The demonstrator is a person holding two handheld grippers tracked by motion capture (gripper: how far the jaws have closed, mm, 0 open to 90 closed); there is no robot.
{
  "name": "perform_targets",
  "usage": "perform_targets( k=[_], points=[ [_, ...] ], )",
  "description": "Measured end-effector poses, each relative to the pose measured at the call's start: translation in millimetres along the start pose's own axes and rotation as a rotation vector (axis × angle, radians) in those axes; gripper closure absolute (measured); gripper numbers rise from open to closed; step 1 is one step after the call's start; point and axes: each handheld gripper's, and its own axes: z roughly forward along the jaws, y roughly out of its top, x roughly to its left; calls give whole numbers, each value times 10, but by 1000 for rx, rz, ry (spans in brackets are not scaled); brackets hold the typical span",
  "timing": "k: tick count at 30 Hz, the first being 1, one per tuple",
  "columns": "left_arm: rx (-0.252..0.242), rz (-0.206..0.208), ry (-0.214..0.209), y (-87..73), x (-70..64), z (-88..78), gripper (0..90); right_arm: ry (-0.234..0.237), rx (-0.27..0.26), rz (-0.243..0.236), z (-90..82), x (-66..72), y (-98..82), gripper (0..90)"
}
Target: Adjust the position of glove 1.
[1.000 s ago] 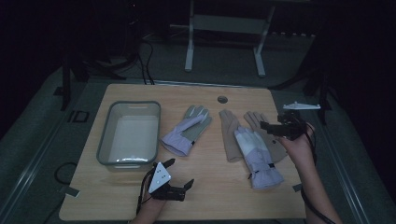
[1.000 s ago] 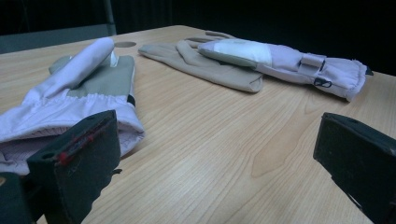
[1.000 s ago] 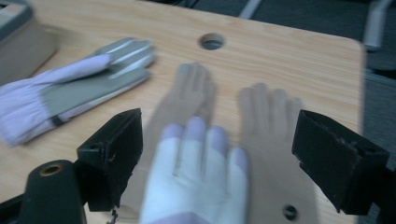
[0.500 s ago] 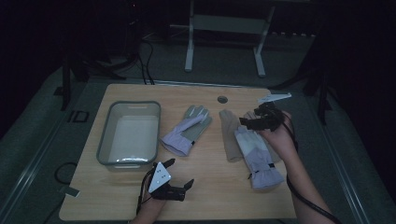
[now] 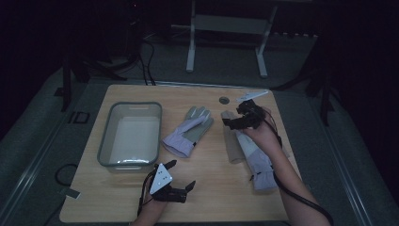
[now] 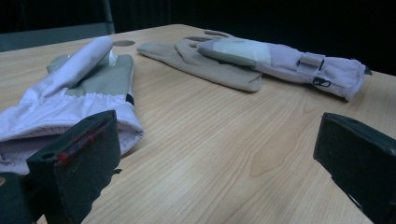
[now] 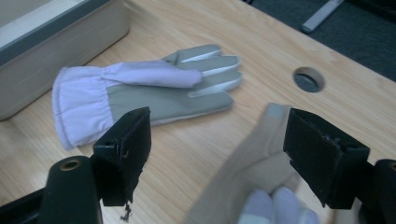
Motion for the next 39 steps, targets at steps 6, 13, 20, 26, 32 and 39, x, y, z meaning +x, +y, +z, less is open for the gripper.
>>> perform_targets(
  k=[6, 13, 20, 26, 32, 39],
  points=[
    [1, -1, 0, 1, -1, 2, 9, 24, 29, -37, 169, 127, 85, 233],
    [1, -2, -2, 1, 2, 1, 9, 67, 51, -62, 417, 262, 133, 258],
    [0, -10, -4, 1, 5, 3, 9, 94, 103, -94, 759, 423, 136, 304],
    [1, -8, -4, 1, 5, 3, 9, 140, 137, -108, 1066, 567, 98, 336],
    [2, -10, -8, 2, 4, 6, 9, 167, 172, -108, 1333, 736, 68, 336],
    [2, -11, -10, 2, 4, 8, 9, 154, 194, -95, 1561, 845, 85, 335]
  ],
)
